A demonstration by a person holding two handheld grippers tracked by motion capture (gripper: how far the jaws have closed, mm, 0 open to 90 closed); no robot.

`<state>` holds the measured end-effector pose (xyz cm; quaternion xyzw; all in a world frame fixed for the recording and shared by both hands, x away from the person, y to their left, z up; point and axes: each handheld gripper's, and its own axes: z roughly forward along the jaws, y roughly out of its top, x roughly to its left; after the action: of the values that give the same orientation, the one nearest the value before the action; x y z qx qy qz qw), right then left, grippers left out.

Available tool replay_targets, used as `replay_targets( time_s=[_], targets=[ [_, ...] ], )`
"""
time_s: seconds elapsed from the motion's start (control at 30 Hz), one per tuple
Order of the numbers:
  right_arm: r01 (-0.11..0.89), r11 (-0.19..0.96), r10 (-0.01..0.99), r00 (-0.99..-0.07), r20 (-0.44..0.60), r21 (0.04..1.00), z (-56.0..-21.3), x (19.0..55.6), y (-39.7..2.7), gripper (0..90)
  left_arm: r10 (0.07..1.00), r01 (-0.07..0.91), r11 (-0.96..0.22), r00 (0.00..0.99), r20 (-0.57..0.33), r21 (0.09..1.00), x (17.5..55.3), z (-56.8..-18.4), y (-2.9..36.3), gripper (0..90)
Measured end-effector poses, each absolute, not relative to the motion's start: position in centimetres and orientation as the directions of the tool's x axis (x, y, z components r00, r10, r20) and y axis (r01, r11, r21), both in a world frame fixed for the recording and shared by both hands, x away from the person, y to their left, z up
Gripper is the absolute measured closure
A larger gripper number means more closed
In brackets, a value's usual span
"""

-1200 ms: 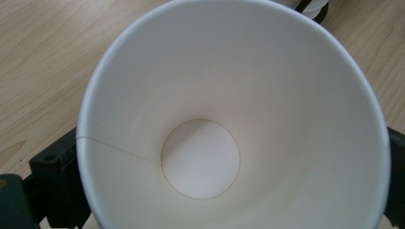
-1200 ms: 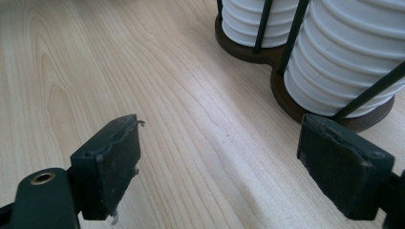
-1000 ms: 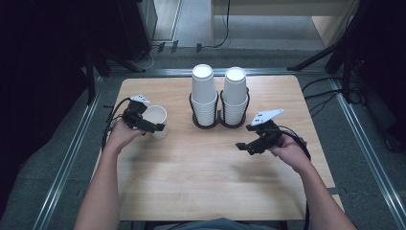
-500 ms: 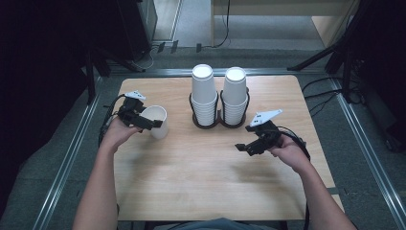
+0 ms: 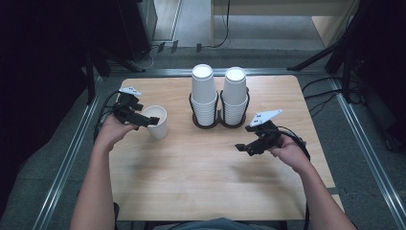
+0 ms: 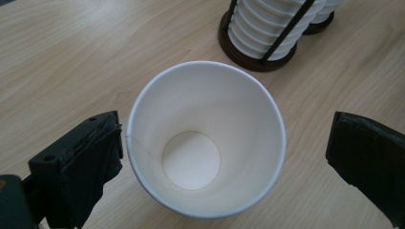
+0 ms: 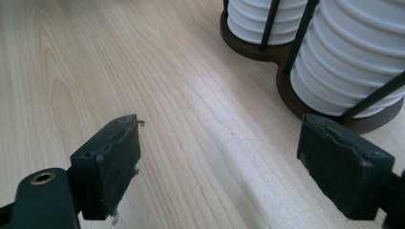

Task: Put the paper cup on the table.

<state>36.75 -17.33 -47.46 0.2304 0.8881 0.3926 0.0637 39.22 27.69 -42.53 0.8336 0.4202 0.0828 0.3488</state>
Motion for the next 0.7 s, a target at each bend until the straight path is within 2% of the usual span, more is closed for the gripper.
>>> replay_targets(
  time_s=[0.7],
  targets=[
    [0.35,0.593,0.448,-0.892,0.064,0.726,-47.3,36.8,-17.0,15.1,0.716,0.638,-0.414,0.669,-0.201,0.649,38.5,-41.9,25.1,0.0]
  ],
)
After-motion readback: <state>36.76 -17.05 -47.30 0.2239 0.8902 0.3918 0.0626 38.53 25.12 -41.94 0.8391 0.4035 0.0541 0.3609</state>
